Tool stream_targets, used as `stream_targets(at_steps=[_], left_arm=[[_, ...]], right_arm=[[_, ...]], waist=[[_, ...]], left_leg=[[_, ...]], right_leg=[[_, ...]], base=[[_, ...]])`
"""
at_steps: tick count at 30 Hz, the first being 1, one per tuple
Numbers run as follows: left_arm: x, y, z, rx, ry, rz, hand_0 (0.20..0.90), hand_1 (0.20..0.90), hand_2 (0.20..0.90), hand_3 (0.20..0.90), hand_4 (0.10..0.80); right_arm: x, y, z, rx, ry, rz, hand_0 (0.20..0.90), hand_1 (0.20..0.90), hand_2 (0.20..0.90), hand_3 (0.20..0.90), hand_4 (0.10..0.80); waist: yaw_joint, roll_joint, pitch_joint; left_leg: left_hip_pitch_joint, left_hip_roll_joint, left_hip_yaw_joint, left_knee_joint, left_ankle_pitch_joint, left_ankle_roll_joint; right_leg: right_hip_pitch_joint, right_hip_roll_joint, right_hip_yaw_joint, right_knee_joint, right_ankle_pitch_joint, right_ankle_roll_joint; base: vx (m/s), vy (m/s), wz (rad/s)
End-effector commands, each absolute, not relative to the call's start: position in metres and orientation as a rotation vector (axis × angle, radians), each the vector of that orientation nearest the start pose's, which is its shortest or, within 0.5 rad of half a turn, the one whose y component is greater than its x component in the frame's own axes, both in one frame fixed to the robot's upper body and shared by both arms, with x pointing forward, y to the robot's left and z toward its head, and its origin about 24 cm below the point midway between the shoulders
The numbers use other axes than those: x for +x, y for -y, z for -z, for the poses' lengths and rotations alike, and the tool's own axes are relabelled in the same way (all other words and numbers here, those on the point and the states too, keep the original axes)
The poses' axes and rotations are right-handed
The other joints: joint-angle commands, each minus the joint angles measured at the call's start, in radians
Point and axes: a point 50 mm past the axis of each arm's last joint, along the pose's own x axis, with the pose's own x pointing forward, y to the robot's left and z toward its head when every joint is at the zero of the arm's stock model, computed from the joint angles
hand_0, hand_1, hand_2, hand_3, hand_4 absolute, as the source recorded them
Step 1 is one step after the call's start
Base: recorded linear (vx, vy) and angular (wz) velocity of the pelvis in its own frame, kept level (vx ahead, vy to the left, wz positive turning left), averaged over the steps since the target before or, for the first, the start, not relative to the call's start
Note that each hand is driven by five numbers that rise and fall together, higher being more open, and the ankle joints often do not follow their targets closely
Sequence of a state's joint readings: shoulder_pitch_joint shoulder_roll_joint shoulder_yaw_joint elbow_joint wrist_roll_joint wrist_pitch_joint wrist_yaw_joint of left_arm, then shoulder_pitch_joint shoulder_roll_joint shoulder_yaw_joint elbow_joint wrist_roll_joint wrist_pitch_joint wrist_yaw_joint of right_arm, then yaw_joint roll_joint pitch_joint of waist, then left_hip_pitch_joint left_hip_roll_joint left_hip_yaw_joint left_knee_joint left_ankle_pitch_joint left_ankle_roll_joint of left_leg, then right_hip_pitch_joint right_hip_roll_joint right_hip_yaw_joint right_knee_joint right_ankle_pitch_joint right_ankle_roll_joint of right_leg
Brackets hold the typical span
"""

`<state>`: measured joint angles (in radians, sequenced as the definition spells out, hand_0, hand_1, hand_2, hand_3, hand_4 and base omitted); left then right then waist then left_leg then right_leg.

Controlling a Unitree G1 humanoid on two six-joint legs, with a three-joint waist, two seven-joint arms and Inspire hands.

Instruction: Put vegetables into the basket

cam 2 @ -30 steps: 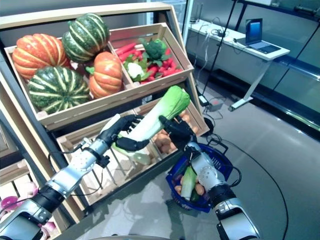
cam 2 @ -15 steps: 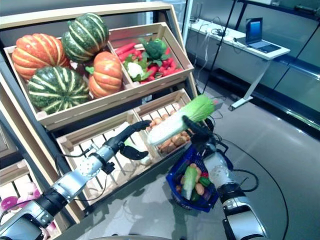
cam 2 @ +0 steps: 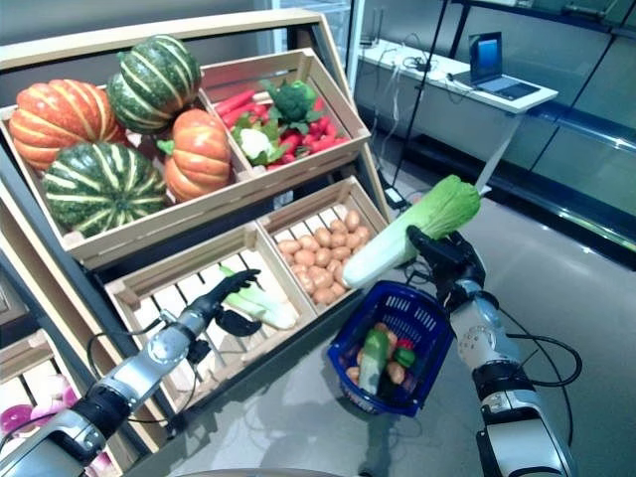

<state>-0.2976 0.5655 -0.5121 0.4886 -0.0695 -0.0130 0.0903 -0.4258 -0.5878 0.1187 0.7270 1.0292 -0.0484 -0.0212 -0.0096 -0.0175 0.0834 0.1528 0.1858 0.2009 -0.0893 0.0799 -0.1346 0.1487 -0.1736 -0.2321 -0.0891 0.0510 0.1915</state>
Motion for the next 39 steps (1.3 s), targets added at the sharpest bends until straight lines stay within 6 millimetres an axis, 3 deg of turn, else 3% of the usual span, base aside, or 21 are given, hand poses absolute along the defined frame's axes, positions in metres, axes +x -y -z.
stream_targets(at_steps=[1, 7, 12, 13, 14, 15, 16, 17, 20, 21, 23, 30, 39], left_arm=[[0.317, -0.233, -0.044, 0.764, -0.108, 0.037, 0.900, 0.900, 0.900, 0.900, 0.800], [0.328, -0.250, -0.062, 0.872, -0.012, -0.135, 0.900, 0.900, 0.900, 0.900, 0.800], [0.359, -0.265, -0.135, 0.946, 0.222, -0.277, 0.900, 0.900, 0.900, 0.900, 0.800], [0.363, -0.266, -0.150, 0.955, 0.274, -0.308, 0.832, 0.832, 0.832, 0.832, 0.755], [0.365, -0.267, -0.159, 0.962, 0.303, -0.323, 0.827, 0.827, 0.827, 0.827, 0.751], [0.367, -0.266, -0.168, 0.962, 0.332, -0.338, 0.836, 0.836, 0.836, 0.836, 0.758], [0.369, -0.265, -0.178, 0.964, 0.359, -0.351, 0.900, 0.900, 0.900, 0.900, 0.800], [0.372, -0.264, -0.188, 0.967, 0.392, -0.365, 0.900, 0.900, 0.900, 0.900, 0.800], [0.376, -0.259, -0.207, 0.978, 0.447, -0.376, 0.900, 0.900, 0.900, 0.900, 0.800], [0.376, -0.259, -0.211, 0.981, 0.460, -0.381, 0.900, 0.900, 0.900, 0.900, 0.800], [0.379, -0.254, -0.223, 0.993, 0.514, -0.398, 0.900, 0.900, 0.900, 0.900, 0.800], [0.377, -0.246, -0.263, 1.088, 0.698, -0.458, 0.900, 0.900, 0.900, 0.900, 0.800], [0.374, -0.237, -0.300, 1.170, 0.836, -0.493, 0.900, 0.900, 0.900, 0.900, 0.800]], right_arm=[[0.340, 0.328, -0.136, 0.237, 0.152, 0.298, 0.300, 0.300, 0.300, 0.300, 0.400], [0.337, 0.340, -0.124, -0.069, 0.006, 0.337, 0.300, 0.300, 0.300, 0.300, 0.400], [0.351, 0.341, -0.152, -0.150, 0.060, 0.375, 0.300, 0.300, 0.300, 0.300, 0.400], [0.352, 0.342, -0.157, -0.167, 0.071, 0.387, 0.300, 0.300, 0.300, 0.300, 0.400], [0.353, 0.343, -0.161, -0.172, 0.078, 0.396, 0.300, 0.300, 0.300, 0.300, 0.400], [0.354, 0.345, -0.165, -0.171, 0.085, 0.408, 0.300, 0.300, 0.300, 0.300, 0.400], [0.355, 0.347, -0.169, -0.171, 0.086, 0.419, 0.300, 0.300, 0.300, 0.300, 0.400], [0.357, 0.349, -0.175, -0.173, 0.091, 0.428, 0.300, 0.300, 0.300, 0.300, 0.400], [0.360, 0.352, -0.188, -0.102, 0.111, 0.456, 0.300, 0.300, 0.300, 0.300, 0.400], [0.361, 0.352, -0.190, -0.094, 0.117, 0.463, 0.300, 0.300, 0.300, 0.300, 0.400], [0.362, 0.355, -0.198, -0.088, 0.122, 0.487, 0.300, 0.300, 0.300, 0.300, 0.400], [0.367, 0.355, -0.220, -0.127, 0.136, 0.506, 0.300, 0.300, 0.300, 0.300, 0.400], [0.371, 0.354, -0.250, -0.109, 0.175, 0.542, 0.300, 0.300, 0.300, 0.300, 0.400]], waist=[[0.020, -0.019, -0.043], [0.018, -0.024, -0.010], [0.015, -0.016, 0.142], [0.011, -0.011, 0.175], [0.010, -0.007, 0.196], [0.009, -0.003, 0.212], [0.010, 0.000, 0.227], [0.010, 0.003, 0.244], [0.012, 0.016, 0.271], [0.012, 0.017, 0.277], [0.014, 0.024, 0.296], [0.013, 0.050, 0.343], [0.002, 0.080, 0.365]], left_leg=[[0.004, -0.019, -0.017, 0.006, -0.083, 0.019], [-0.028, -0.022, -0.010, 0.081, -0.097, 0.025], [-0.252, -0.002, -0.055, 0.338, -0.156, 0.014], [-0.302, 0.006, -0.058, 0.385, -0.164, 0.015], [-0.335, 0.007, -0.063, 0.411, -0.166, 0.016], [-0.379, 0.005, -0.073, 0.444, -0.170, 0.016], [-0.423, 0.002, -0.086, 0.478, -0.177, 0.015], [-0.467, 0.001, -0.095, 0.516, -0.189, 0.017], [-0.552, 0.004, -0.100, 0.616, -0.248, 0.013], [-0.573, 0.005, -0.093, 0.624, -0.232, 0.020], [-0.642, 0.006, -0.095, 0.707, -0.269, 0.020], [-0.844, 0.030, -0.127, 1.032, -0.437, 0.022], [-1.033, 0.033, -0.154, 1.280, -0.516, 0.016]], right_leg=[[0.012, 0.008, 0.000, 0.009, -0.018, -0.036], [-0.021, 0.003, 0.011, 0.081, -0.045, -0.049], [-0.220, -0.031, 0.019, 0.303, -0.112, -0.073], [-0.271, -0.041, 0.025, 0.359, -0.127, -0.078], [-0.305, -0.045, 0.029, 0.391, -0.134, -0.082], [-0.346, -0.051, 0.035, 0.426, -0.141, -0.086], [-0.384, -0.056, 0.040, 0.460, -0.149, -0.089], [-0.427, -0.063, 0.044, 0.504, -0.162, -0.092], [-0.516, -0.084, 0.050, 0.635, -0.221, -0.092], [-0.539, -0.090, 0.045, 0.646, -0.208, -0.100], [-0.613, -0.117, 0.049, 0.740, -0.239, -0.101], [-0.842, -0.190, 0.098, 1.076, -0.382, -0.101], [-1.032, -0.216, 0.143, 1.298, -0.453, -0.104]], base=[[0.058, -0.021, -0.01], [0.029, -0.033, -0.02], [-0.289, -0.070, 0.00], [-0.290, -0.003, 0.07], [-0.265, 0.014, 0.05], [-0.230, 0.026, 0.01], [-0.230, 0.038, 0.03], [-0.164, 0.035, 0.06], [-0.121, 0.055, 0.06], [-0.121, 0.052, -0.04], [-0.143, 0.055, 0.01], [-0.029, 0.030, 0.07], [-0.016, 0.017, 0.06]])
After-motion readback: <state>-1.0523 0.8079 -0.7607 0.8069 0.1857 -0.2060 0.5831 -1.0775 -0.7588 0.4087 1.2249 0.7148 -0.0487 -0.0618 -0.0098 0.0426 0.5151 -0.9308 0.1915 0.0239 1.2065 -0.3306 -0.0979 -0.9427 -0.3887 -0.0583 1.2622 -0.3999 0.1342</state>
